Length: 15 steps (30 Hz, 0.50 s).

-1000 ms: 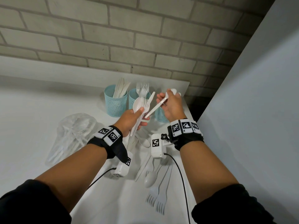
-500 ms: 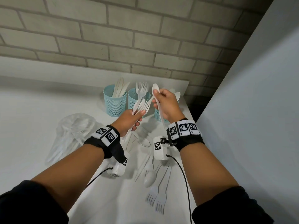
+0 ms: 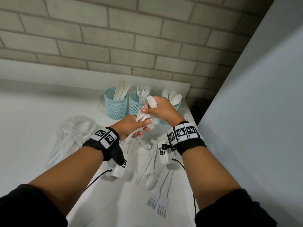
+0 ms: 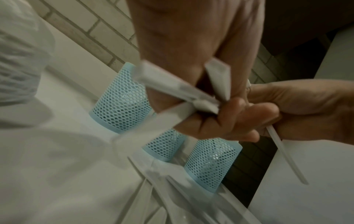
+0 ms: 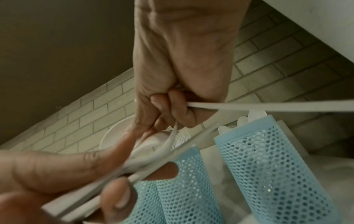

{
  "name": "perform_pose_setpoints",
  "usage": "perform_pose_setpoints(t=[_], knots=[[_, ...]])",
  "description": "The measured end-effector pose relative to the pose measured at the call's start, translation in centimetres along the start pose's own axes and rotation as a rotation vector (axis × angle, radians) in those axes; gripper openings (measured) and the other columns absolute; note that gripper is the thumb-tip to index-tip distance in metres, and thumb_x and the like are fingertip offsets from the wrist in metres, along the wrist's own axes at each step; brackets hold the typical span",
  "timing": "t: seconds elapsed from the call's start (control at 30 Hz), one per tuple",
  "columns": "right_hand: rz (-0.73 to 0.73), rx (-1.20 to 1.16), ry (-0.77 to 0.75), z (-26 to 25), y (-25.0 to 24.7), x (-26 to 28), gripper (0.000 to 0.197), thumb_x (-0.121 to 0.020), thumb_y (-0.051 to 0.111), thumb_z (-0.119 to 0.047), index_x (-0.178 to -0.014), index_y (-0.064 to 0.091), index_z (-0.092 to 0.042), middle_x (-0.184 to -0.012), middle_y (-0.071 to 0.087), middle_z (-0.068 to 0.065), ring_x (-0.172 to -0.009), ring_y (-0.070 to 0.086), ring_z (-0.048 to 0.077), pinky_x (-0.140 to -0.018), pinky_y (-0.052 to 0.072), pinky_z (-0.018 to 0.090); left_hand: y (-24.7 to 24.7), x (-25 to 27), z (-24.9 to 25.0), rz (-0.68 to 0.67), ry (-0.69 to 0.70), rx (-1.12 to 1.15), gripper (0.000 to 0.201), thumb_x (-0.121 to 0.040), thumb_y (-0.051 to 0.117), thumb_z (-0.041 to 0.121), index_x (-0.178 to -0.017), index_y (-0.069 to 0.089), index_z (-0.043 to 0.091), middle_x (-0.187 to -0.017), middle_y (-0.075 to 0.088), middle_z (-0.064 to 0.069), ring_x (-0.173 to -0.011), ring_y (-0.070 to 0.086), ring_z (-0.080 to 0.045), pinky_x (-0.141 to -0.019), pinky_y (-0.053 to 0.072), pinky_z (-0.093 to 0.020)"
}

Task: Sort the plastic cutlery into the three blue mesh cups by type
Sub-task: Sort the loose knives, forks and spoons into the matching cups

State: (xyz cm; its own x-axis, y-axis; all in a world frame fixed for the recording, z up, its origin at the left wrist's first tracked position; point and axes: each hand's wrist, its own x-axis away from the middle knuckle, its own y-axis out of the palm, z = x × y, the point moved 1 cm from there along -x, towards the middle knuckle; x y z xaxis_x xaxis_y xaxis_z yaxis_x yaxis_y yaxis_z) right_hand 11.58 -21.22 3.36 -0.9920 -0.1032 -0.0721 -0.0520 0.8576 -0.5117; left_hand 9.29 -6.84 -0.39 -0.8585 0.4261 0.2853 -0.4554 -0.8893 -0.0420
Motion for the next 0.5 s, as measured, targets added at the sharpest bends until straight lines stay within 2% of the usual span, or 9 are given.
perform_pose_setpoints(t=[0.07,0.13,0.17,0.33,0.43,0.5], knots=[[0.124,-0.094,0.019,0.3,0.0,-0.2,0.017,-0.076,0.075,-0.011,-0.075,0.059,-0.019,-0.076,0.064,-0.001,-0.072,0.060,0.015,-0.070,0.049,0.029,0.1,0.0,0.0,-0.002,0.002,0.018,0.022,-0.092,0.056,0.032,-0.104,0.058,0.014,-0.082,0.068,-0.004,-0.045,0.048,-0.005,-0.040,0.037,-0.014],[0.281,-0.160,0.023,0.6,-0.3,-0.4,0.009,-0.080,0.070,-0.012,-0.084,0.062,-0.013,-0.082,0.065,0.004,-0.076,0.060,0.018,-0.066,0.047,0.027,0.1,0.0,0.2,-0.002,0.007,0.022,0.023,-0.093,0.054,0.034,-0.106,0.057,0.015,-0.082,0.065,-0.004,-0.045,0.046,-0.005,-0.040,0.036,-0.013],[0.304,-0.170,0.019,0.6,-0.4,-0.3,0.010,-0.082,0.069,-0.013,-0.090,0.062,-0.012,-0.085,0.065,0.005,-0.079,0.061,0.020,-0.065,0.046,0.027,0.2,-0.1,0.2,-0.002,0.010,0.023,0.024,-0.093,0.053,0.035,-0.106,0.056,0.015,-0.081,0.064,-0.003,-0.045,0.045,-0.005,-0.040,0.036,-0.013],[0.110,-0.136,0.054,0.3,-0.4,-0.2,0.019,-0.085,0.067,-0.017,-0.099,0.062,-0.006,-0.083,0.062,0.006,-0.073,0.059,0.016,-0.058,0.044,0.022,0.4,-0.4,0.5,-0.015,0.012,0.021,0.019,-0.093,0.053,0.035,-0.099,0.057,0.017,-0.077,0.059,-0.002,-0.043,0.041,-0.004,-0.039,0.033,-0.013],[0.205,-0.145,0.099,0.1,-1.0,-0.8,0.016,-0.093,0.055,-0.018,-0.105,0.057,-0.007,-0.088,0.062,0.005,-0.070,0.056,0.011,-0.056,0.042,0.020,0.5,-0.6,0.5,-0.006,0.029,0.013,0.016,-0.093,0.053,0.035,-0.096,0.057,0.019,-0.077,0.057,-0.001,-0.043,0.040,-0.003,-0.040,0.031,-0.012],[0.319,-0.329,0.160,0.0,-1.3,-1.4,0.024,-0.099,0.043,-0.016,-0.116,0.050,-0.002,-0.094,0.064,0.011,-0.067,0.058,0.010,-0.055,0.047,0.018,0.6,-0.8,0.5,0.003,0.039,0.015,0.015,-0.094,0.053,0.035,-0.095,0.057,0.020,-0.076,0.056,0.000,-0.044,0.039,-0.003,-0.041,0.031,-0.013]])
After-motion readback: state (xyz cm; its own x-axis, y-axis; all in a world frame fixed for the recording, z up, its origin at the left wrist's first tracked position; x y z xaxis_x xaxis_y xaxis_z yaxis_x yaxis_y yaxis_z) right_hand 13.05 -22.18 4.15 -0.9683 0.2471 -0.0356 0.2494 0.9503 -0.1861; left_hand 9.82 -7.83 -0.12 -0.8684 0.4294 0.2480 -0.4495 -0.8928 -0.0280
